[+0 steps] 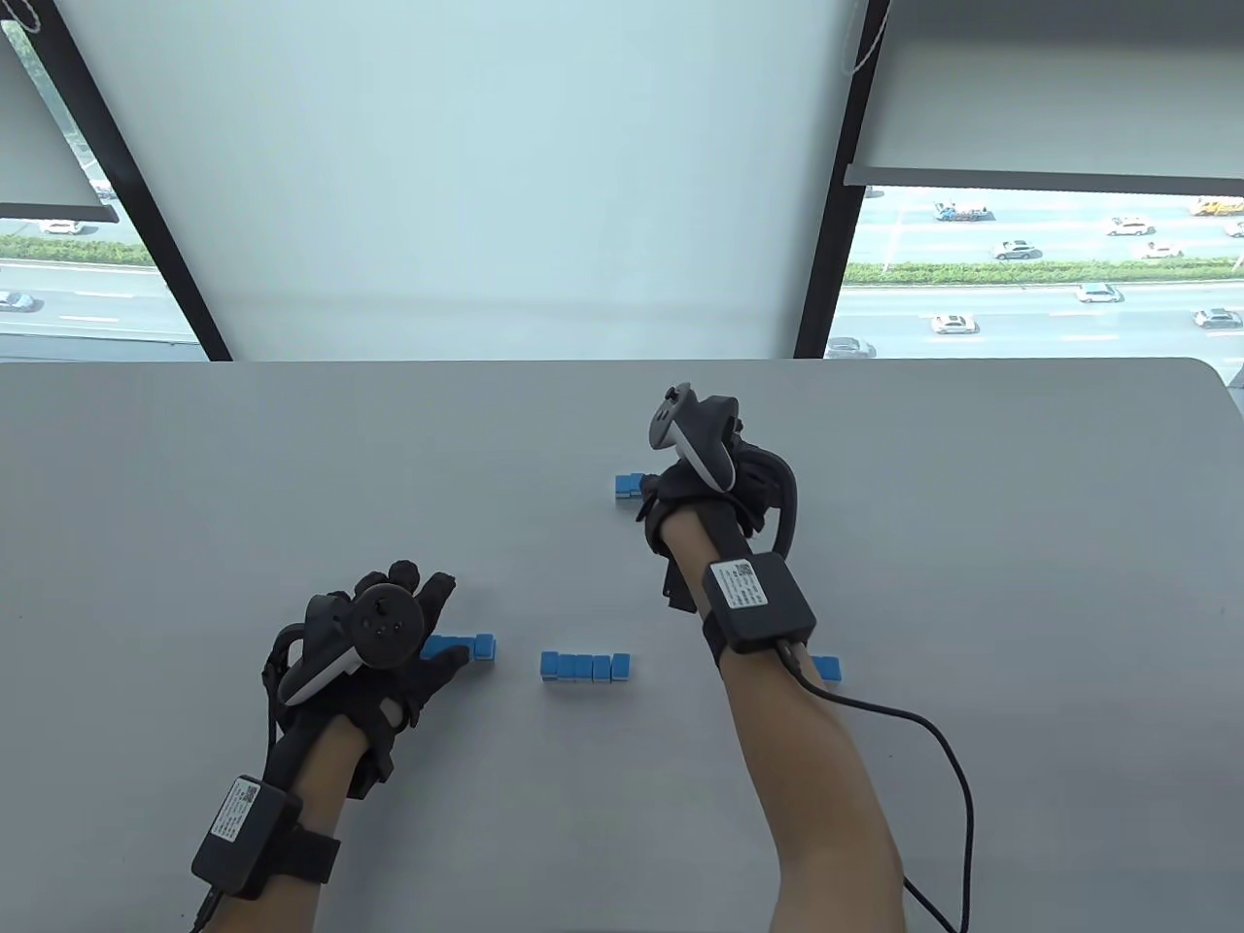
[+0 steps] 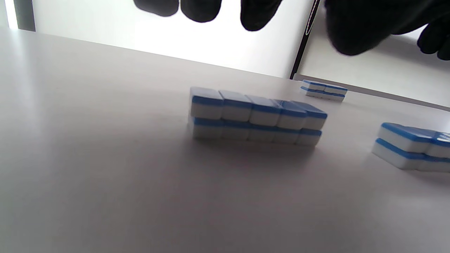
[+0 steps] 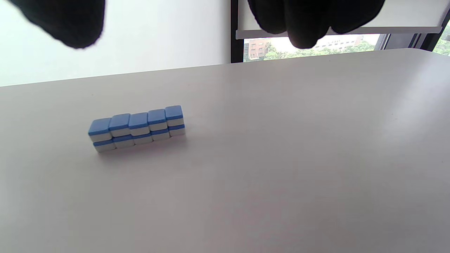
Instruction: Build mahjong tile wall
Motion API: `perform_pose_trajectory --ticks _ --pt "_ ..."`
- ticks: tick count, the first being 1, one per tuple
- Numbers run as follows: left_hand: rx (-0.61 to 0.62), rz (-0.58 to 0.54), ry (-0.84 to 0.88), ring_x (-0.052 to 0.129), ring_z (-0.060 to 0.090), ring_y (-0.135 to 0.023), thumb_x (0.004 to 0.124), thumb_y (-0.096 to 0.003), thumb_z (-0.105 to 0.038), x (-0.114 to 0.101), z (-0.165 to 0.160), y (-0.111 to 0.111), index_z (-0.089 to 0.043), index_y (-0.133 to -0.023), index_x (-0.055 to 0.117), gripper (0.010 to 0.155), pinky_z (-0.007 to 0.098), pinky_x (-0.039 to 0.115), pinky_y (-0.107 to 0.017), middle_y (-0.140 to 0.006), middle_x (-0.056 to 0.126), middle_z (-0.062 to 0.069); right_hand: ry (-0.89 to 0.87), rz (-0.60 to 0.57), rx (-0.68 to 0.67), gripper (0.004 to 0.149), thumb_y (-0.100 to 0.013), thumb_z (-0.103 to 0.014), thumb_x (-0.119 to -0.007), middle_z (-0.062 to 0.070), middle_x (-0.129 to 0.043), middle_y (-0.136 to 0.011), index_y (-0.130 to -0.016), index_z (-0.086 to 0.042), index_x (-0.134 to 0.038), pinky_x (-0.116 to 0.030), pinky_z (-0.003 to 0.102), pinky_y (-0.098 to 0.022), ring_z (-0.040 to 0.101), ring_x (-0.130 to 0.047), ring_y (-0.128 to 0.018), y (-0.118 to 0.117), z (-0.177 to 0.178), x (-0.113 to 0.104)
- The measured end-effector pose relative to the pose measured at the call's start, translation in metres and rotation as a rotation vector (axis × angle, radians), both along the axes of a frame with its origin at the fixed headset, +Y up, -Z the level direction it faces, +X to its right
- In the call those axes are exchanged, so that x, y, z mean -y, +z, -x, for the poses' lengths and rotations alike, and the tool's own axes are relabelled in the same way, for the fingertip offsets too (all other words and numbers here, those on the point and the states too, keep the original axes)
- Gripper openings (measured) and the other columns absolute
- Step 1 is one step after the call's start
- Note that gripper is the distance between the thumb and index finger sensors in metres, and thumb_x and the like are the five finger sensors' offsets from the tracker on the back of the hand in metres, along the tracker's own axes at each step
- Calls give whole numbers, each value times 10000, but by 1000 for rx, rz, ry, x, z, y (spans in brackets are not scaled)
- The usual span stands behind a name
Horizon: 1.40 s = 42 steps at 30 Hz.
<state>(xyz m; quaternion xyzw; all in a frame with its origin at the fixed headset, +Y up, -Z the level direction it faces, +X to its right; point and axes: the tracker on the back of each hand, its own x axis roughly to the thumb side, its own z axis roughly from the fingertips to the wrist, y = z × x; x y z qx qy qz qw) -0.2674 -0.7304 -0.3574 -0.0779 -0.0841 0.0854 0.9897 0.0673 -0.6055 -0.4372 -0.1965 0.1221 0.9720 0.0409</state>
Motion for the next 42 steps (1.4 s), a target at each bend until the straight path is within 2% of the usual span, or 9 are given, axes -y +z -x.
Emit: perform_pose_trajectory --ticks 4,7,14,20,25,27,33,42 --pt "3 -20 -4 406 445 -1073 693 -422 -651 -1 0 1 -319 -1116 444 809 732 343 -699 -1192 393 92 -121 -41 47 1009 -410 -681 -723 215 -427 -1085 -1057 -123 -185 -539 650 -695 550 -581 -941 43 -33 -7" --pt "9 -23 3 428 441 -1072 693 -422 -650 -2 0 2 -320 -1115 448 806 728 361 -703 -1189 414 96 -138 -32 83 988 -413 -673 -729 210 -469 -1080 -1064 -124 -228 -554 651 -687 554 -599 -935 66 -54 -1" --pt "12 -20 27 428 442 -1071 693 -421 -649 -1 1 3 -319 -1114 452 804 731 360 -701 -1187 420 98 -225 80 208 939 -416 -665 -733 209 -528 -1071 -1070 -124 -330 -580 648 -673 563 -625 -923 91 -92 48" --pt "19 -22 38 419 444 -1071 692 -423 -649 -1 1 6 -319 -1116 445 806 732 353 -700 -1188 413 99 -342 126 291 944 -420 -663 -727 220 -545 -1057 -1065 -99 -330 -598 646 -654 562 -644 -906 97 -114 83" --pt "33 -21 38 407 445 -1072 691 -423 -650 0 -2 7 -320 -1117 437 810 732 347 -700 -1188 410 98 -432 163 327 966 -440 -650 -711 218 -453 -1070 -1063 -93 -225 -532 654 -670 561 -556 -921 96 -122 112" --pt "36 -19 41 405 446 -1072 692 -423 -649 1 -3 7 -319 -1117 436 810 733 345 -699 -1189 408 98 -390 143 330 972 -434 -656 -710 211 -466 -1068 -1062 -95 -223 -542 648 -672 549 -571 -920 93 -121 116" --pt "38 -14 48 402 449 -1070 691 -423 -649 1 -4 7 -319 -1117 434 810 734 340 -698 -1189 407 97 -423 167 312 1007 -430 -650 -732 213 -439 -1065 -1054 -85 -180 -532 644 -678 541 -562 -917 89 -106 124" --pt "39 -10 49 398 451 -1071 691 -424 -649 1 -5 8 -319 -1118 431 812 734 340 -696 -1189 406 98 -306 221 286 1147 -383 -667 -816 258 -291 -1058 -1026 -66 -81 -453 668 -696 570 -446 -932 85 -86 138"
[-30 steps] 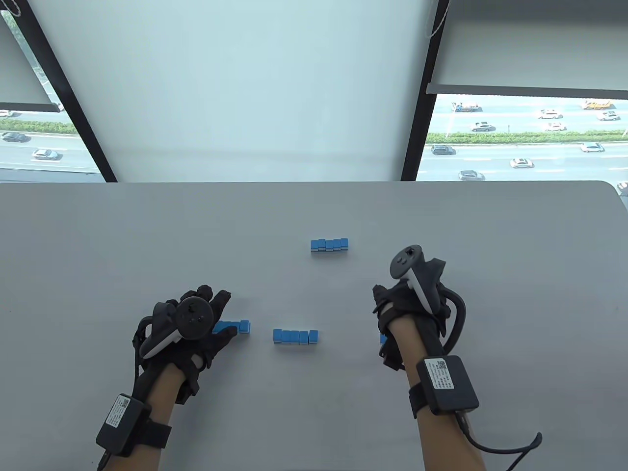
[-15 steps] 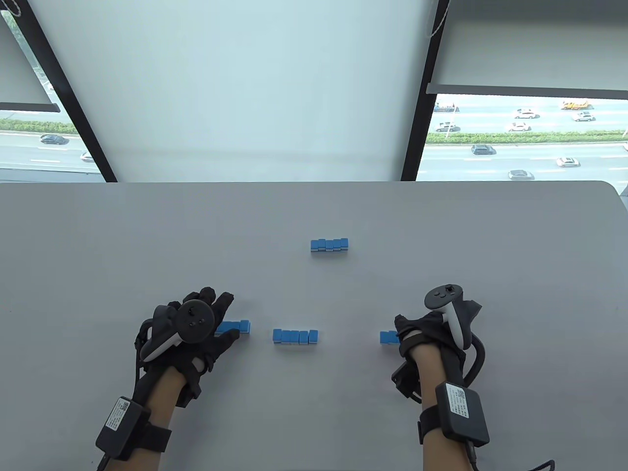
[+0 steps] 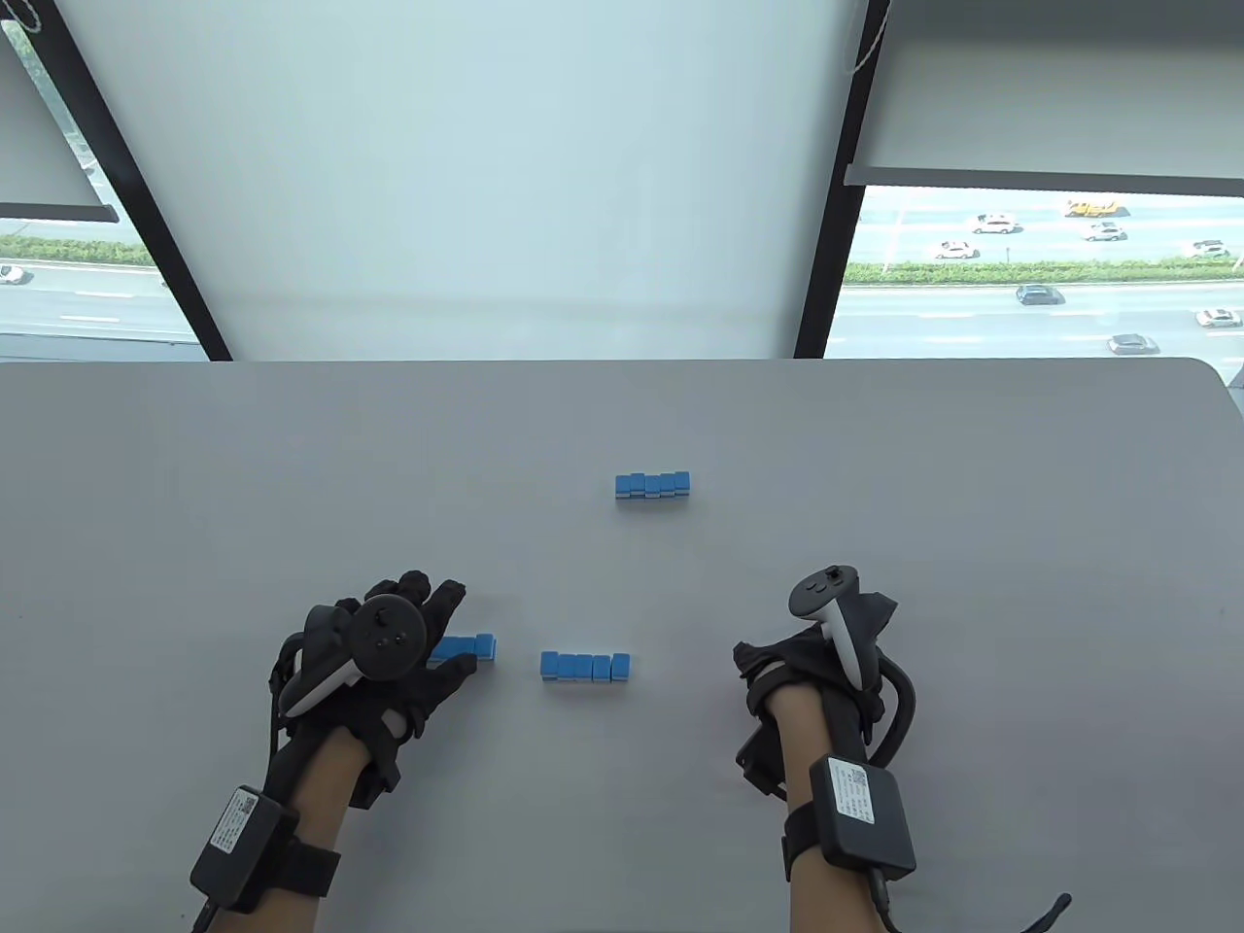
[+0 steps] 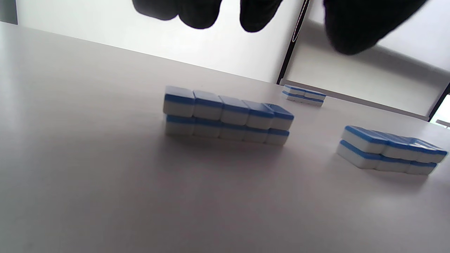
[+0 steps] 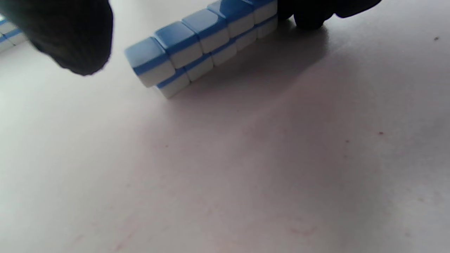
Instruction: Build mahjong tile wall
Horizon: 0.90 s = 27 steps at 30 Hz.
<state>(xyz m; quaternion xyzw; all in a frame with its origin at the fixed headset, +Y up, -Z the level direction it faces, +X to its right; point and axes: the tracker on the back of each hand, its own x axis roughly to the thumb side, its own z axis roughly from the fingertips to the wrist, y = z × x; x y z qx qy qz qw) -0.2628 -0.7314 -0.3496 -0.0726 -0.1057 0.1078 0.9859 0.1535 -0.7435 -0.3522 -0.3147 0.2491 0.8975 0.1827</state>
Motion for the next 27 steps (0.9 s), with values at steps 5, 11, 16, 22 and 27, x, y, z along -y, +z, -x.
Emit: perform_pose_trajectory --ticks 5,11,16,22,27 --pt "-2 -1 0 396 450 -1071 690 -424 -650 0 0 0 -320 -1117 430 810 735 337 -695 -1189 407 97 61 19 -15 1152 -387 -647 -828 270 -282 -1050 -1018 -54 -69 -456 674 -694 581 -444 -930 -3 6 5" --pt "-7 2 3 394 452 -1070 690 -424 -649 0 1 0 -317 -1118 430 812 737 333 -693 -1189 406 97 118 16 -14 1120 -406 -603 -831 276 -312 -1043 -1014 -33 -82 -473 679 -688 583 -472 -922 -7 11 10" --pt "-6 4 -2 393 453 -1070 690 -425 -650 0 1 0 -317 -1118 430 812 737 332 -693 -1189 405 97 176 8 -31 1096 -412 -590 -833 293 -364 -1036 -1013 -11 -122 -507 683 -678 589 -520 -911 -11 15 14" --pt "-4 -1 -3 392 453 -1070 690 -425 -649 0 0 0 -318 -1118 430 811 737 330 -693 -1189 403 99 247 10 -61 1101 -391 -603 -849 297 -417 -1026 -1019 -12 -163 -555 675 -666 584 -582 -892 -16 19 18" --pt "-6 5 -10 391 452 -1071 690 -425 -650 1 0 0 -316 -1118 429 813 738 330 -692 -1190 402 96 270 -2 -89 1097 -382 -616 -851 294 -443 -1018 -1026 -20 -192 -569 673 -660 577 -605 -882 -21 20 20"
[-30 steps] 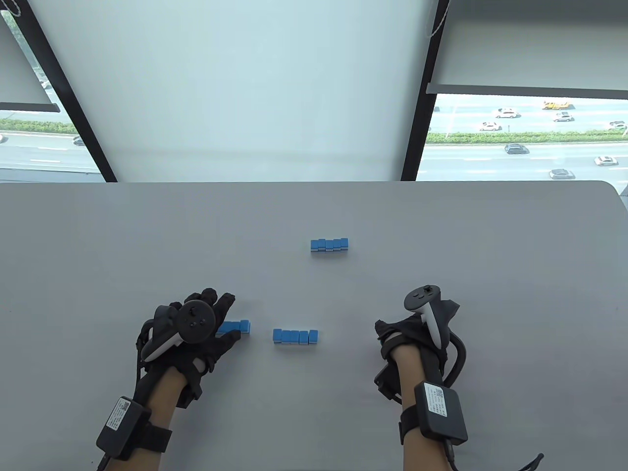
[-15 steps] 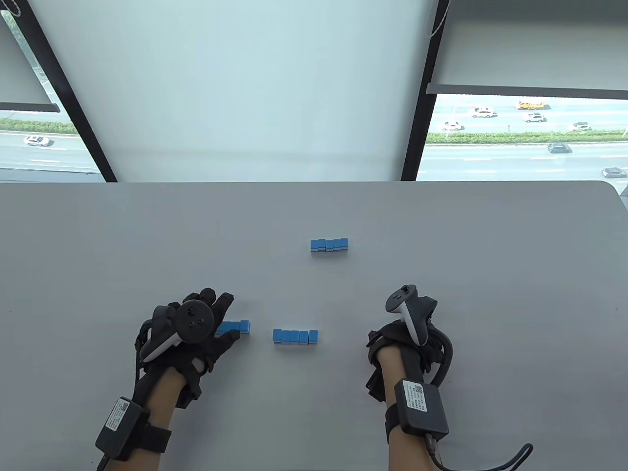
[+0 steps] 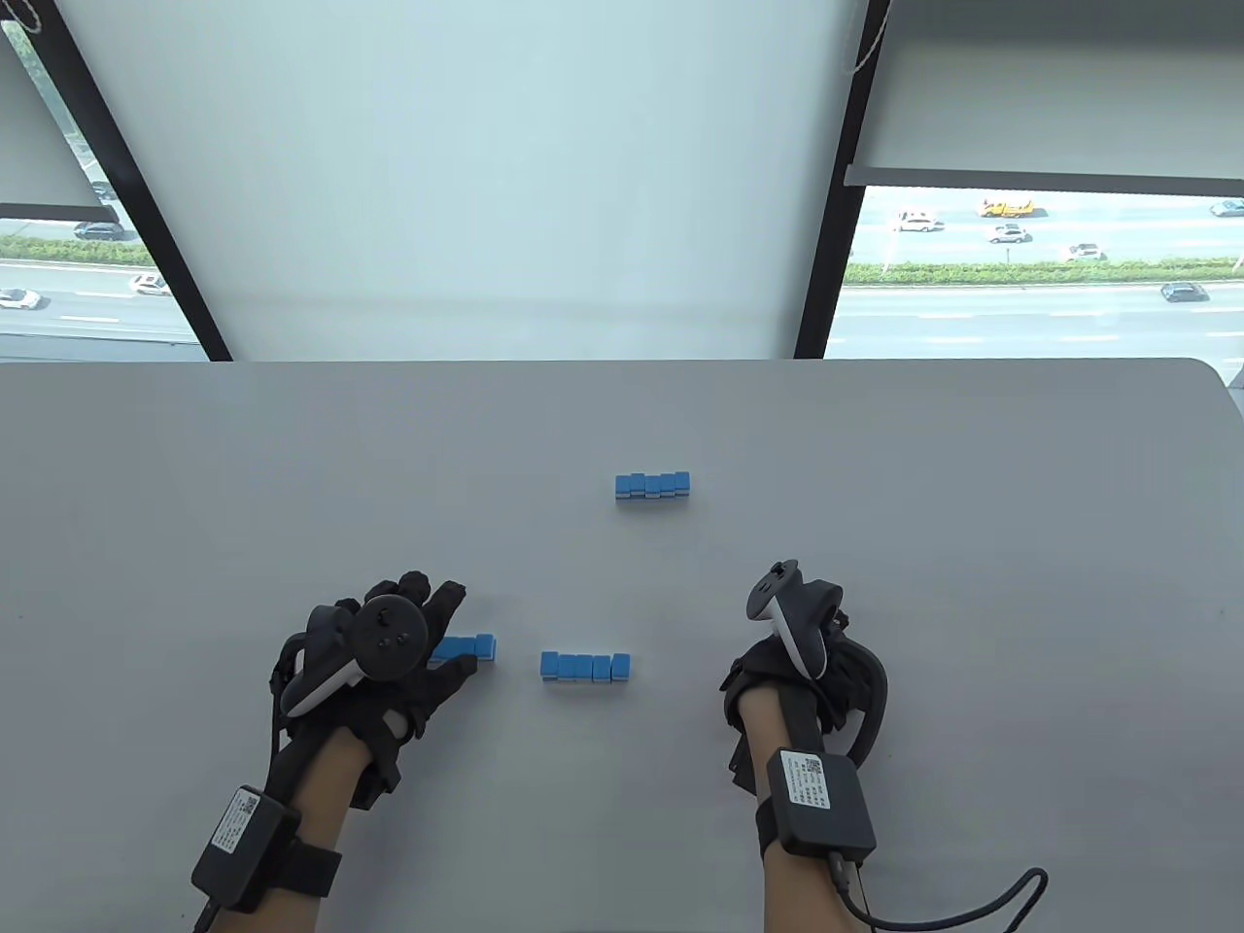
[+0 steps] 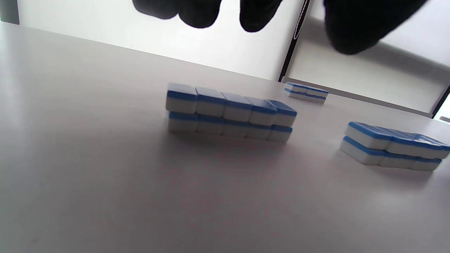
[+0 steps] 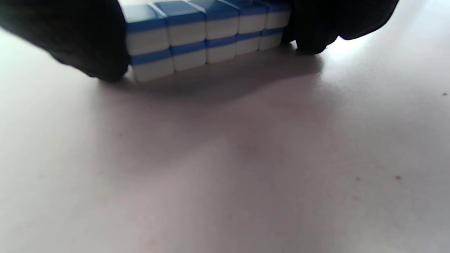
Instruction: Build mahjong tile wall
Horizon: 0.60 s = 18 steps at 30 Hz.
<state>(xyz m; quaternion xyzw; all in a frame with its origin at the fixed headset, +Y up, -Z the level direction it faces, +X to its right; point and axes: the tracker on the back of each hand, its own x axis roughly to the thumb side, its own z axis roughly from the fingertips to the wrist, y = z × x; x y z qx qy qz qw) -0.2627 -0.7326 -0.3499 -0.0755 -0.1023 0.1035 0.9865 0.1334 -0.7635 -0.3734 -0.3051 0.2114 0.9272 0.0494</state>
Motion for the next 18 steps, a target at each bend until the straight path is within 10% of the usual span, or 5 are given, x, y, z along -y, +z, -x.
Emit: perform_pose_trajectory --ticks 18 --pt "-55 -9 -63 392 451 -1071 690 -425 -649 -3 6 -4 -319 -1119 420 814 738 328 -693 -1190 393 97 17 1 -233 1098 -349 -606 -892 252 -461 -1050 -1043 -98 -211 -571 651 -699 567 -622 -906 -64 -26 3"
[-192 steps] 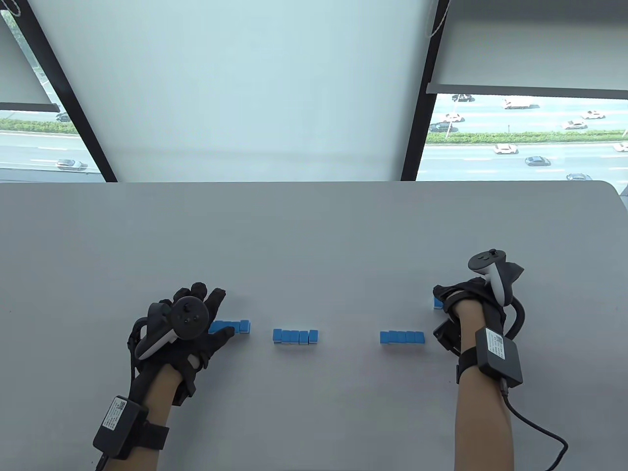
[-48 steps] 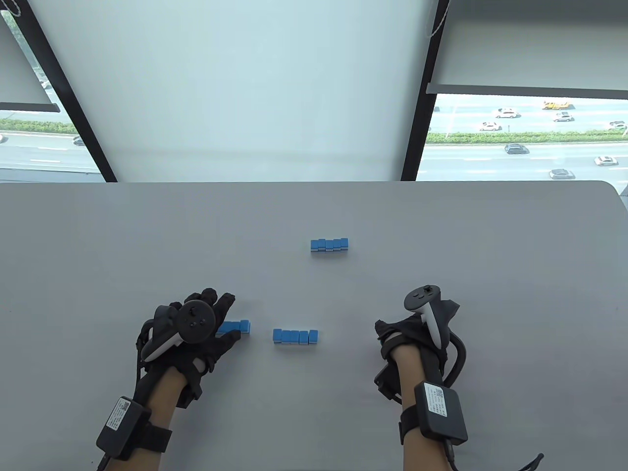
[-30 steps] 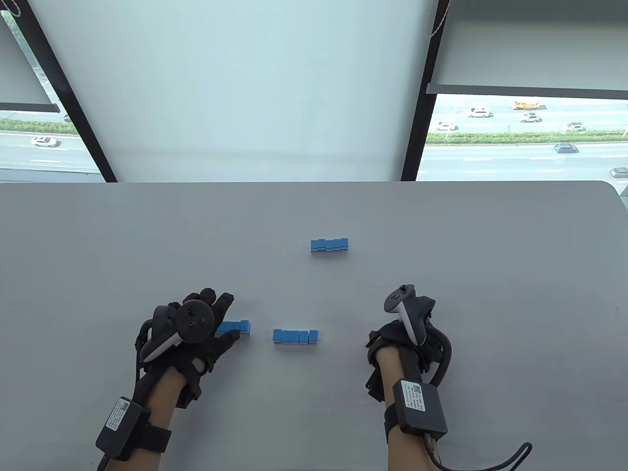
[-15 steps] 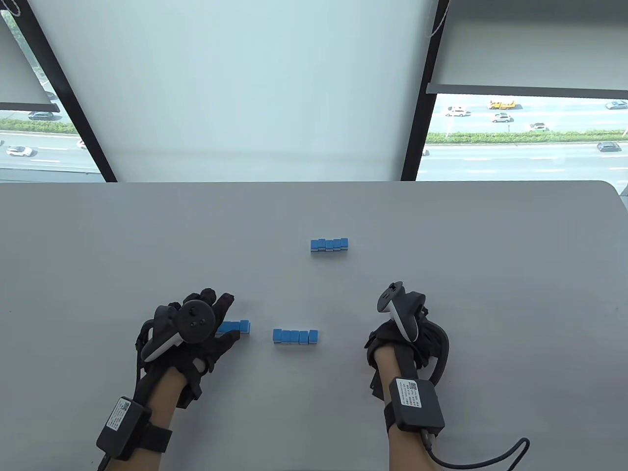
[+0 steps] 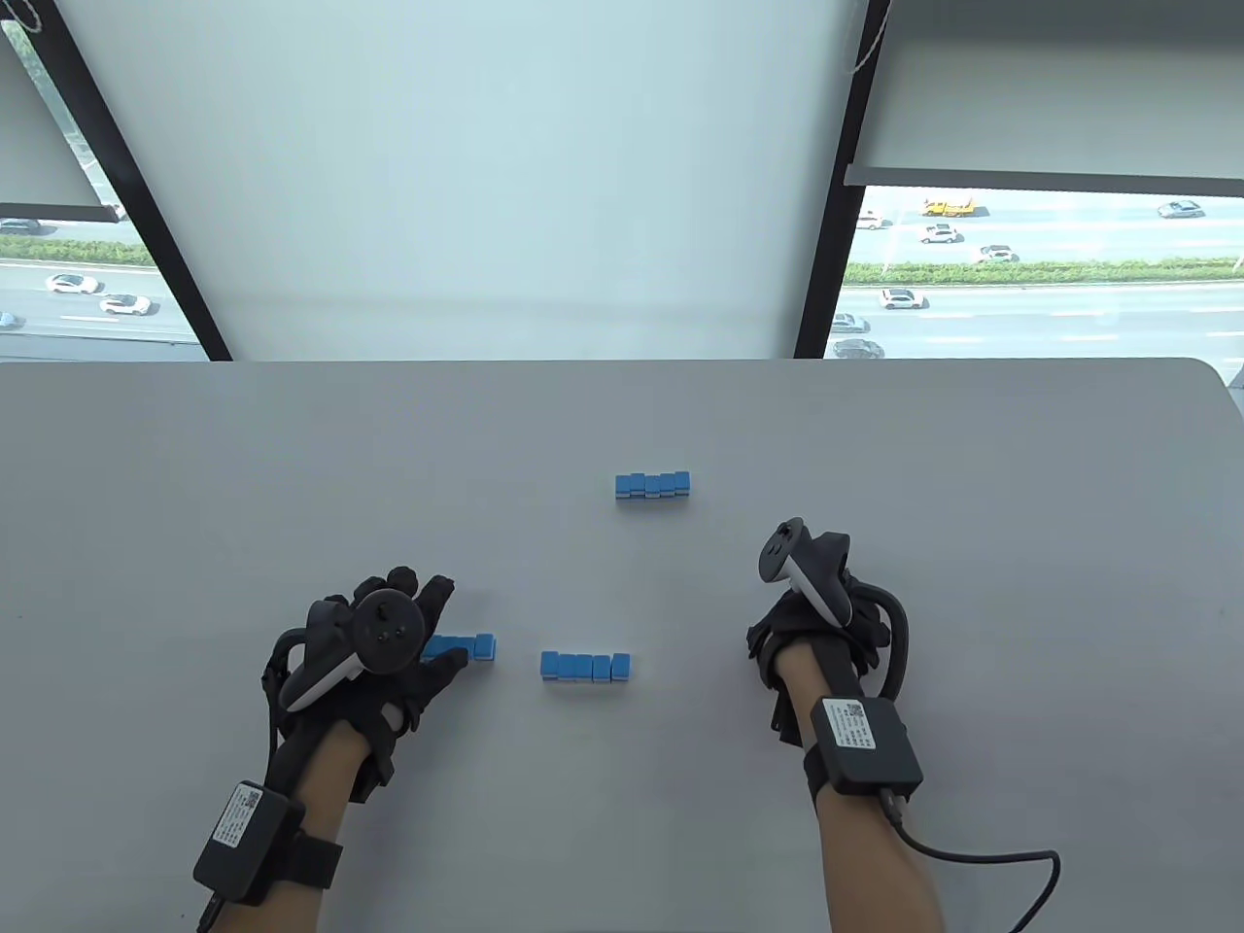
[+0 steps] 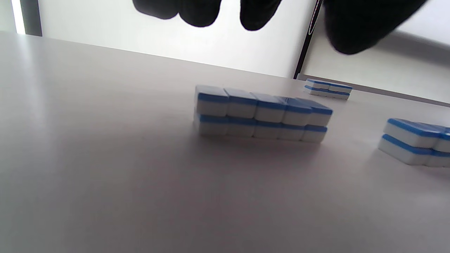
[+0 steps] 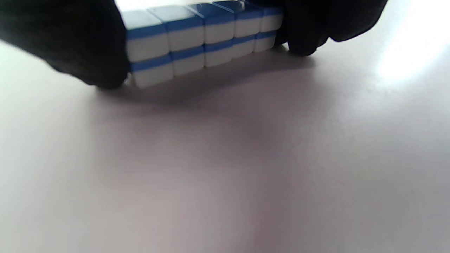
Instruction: Build mahjong tile wall
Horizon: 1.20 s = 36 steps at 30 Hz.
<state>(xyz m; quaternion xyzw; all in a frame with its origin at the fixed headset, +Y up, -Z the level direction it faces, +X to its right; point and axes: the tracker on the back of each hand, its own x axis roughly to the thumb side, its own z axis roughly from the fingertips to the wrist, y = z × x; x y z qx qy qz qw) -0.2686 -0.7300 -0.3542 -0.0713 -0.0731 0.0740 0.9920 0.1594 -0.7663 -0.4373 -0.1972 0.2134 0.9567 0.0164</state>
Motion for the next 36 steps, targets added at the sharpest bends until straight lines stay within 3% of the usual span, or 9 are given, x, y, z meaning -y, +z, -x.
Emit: perform_pose_trajectory --ticks 9,17,25,36 --pt "-53 -56 -54 383 449 -1074 690 -422 -650 -11 6 4 -324 -1118 414 817 738 326 -695 -1193 379 94 -8 -5 -216 1144 -351 -602 -904 192 -451 -1067 -1008 -199 -59 -552 626 -738 515 -617 -935 -69 -10 1" --pt "-103 -63 -61 374 449 -1075 689 -423 -650 -12 17 2 -325 -1120 402 821 738 323 -696 -1193 363 95 -9 -35 -424 1201 -297 -581 -980 105 -492 -1091 -1002 -264 -61 -583 575 -780 452 -645 -982 -117 5 -2" --pt "-116 -61 -69 369 448 -1076 689 -422 -651 -12 19 -1 -327 -1119 397 822 737 319 -697 -1194 357 91 -31 -5 -603 1223 -294 -530 -1026 48 -472 -1118 -1008 -249 -74 -548 556 -813 416 -621 -1021 -125 32 -2" --pt "-120 -78 -56 366 450 -1075 690 -424 -650 -15 22 1 -325 -1120 394 824 739 317 -696 -1195 355 92 -58 87 -644 1225 -348 -423 -1029 44 -346 -1140 -990 -207 -8 -459 561 -835 420 -505 -1051 -124 65 -1"
